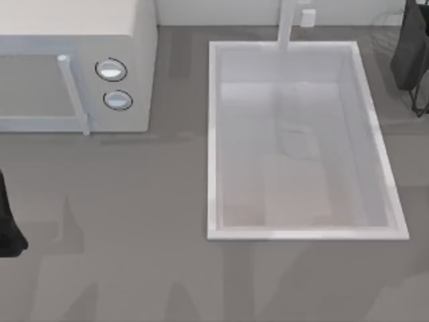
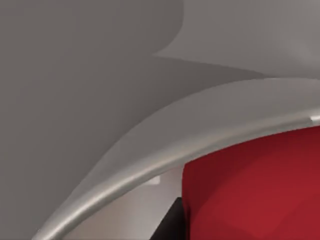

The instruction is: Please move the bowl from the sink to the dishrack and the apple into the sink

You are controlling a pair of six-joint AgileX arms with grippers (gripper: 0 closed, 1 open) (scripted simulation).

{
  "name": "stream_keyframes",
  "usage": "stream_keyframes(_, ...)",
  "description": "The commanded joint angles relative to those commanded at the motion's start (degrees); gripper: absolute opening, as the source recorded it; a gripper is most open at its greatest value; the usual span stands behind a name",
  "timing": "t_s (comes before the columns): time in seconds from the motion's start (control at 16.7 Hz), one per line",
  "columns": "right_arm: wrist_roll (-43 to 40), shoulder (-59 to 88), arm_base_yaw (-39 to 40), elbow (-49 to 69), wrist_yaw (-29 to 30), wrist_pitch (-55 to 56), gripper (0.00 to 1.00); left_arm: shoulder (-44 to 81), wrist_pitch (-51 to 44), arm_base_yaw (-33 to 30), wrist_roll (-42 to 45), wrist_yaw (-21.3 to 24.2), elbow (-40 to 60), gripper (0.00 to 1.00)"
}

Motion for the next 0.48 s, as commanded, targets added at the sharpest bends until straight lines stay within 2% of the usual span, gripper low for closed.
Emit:
stream_keyframes(0.18, 0.00, 0.00, 0.00, 0.00, 0.00, 0.00, 1.00, 0.00, 0.00, 0.00, 0.00, 0.00, 0.00, 1.00)
stream_keyframes(0.48, 0.00, 0.00, 0.00, 0.00, 0.00, 0.00, 0.62, 0.00, 0.00, 0.00, 0.00, 0.00, 0.00, 1.00)
